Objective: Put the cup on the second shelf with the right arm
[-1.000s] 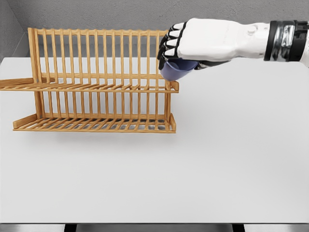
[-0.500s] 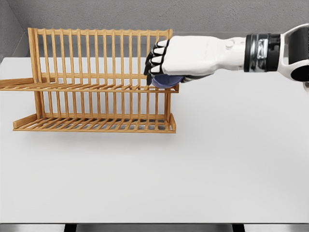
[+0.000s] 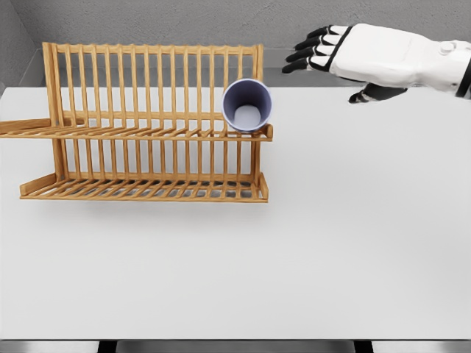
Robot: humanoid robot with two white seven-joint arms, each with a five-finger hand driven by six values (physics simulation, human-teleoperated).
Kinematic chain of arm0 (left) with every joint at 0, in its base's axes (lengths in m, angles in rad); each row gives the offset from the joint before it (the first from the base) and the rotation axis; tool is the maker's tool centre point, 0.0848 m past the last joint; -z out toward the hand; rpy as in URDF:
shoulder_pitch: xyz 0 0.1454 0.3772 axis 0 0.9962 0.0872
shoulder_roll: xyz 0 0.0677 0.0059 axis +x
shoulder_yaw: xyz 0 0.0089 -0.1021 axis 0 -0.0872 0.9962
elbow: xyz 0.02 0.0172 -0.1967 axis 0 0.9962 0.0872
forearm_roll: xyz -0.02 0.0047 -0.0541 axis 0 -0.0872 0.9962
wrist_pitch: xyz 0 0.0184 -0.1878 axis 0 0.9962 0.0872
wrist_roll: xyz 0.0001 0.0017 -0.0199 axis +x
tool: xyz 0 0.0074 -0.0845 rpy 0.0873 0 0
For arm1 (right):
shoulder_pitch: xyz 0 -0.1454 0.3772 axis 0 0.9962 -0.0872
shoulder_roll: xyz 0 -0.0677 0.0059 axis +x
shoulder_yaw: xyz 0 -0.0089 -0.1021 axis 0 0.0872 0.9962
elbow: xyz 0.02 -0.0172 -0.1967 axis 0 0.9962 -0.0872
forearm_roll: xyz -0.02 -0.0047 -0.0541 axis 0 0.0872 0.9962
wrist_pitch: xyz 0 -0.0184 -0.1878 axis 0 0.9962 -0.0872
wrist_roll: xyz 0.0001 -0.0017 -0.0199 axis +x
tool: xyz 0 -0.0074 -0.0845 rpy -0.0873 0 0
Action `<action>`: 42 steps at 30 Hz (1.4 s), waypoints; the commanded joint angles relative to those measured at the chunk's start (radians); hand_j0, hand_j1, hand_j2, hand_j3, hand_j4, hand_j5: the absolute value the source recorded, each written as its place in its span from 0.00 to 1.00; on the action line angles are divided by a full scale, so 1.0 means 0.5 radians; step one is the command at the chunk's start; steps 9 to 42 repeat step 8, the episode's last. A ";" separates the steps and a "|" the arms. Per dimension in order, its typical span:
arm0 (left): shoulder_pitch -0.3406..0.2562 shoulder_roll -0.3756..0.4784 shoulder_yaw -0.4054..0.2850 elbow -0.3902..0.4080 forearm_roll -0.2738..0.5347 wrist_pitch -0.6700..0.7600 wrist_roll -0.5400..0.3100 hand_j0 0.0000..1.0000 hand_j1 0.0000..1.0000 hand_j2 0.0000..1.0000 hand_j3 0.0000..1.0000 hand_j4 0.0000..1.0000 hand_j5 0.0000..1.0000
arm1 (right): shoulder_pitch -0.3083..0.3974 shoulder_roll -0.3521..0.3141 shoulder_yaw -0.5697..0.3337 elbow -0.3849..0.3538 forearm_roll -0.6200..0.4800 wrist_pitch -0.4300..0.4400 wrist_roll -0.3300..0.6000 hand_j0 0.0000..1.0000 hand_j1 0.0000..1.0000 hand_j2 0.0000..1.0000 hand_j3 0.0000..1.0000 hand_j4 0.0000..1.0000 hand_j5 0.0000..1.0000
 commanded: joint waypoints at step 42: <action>0.000 0.000 0.000 0.000 -0.001 0.000 0.000 1.00 1.00 1.00 1.00 1.00 1.00 | 0.589 0.080 -0.363 0.234 0.120 -0.082 -0.002 1.00 1.00 1.00 1.00 1.00 1.00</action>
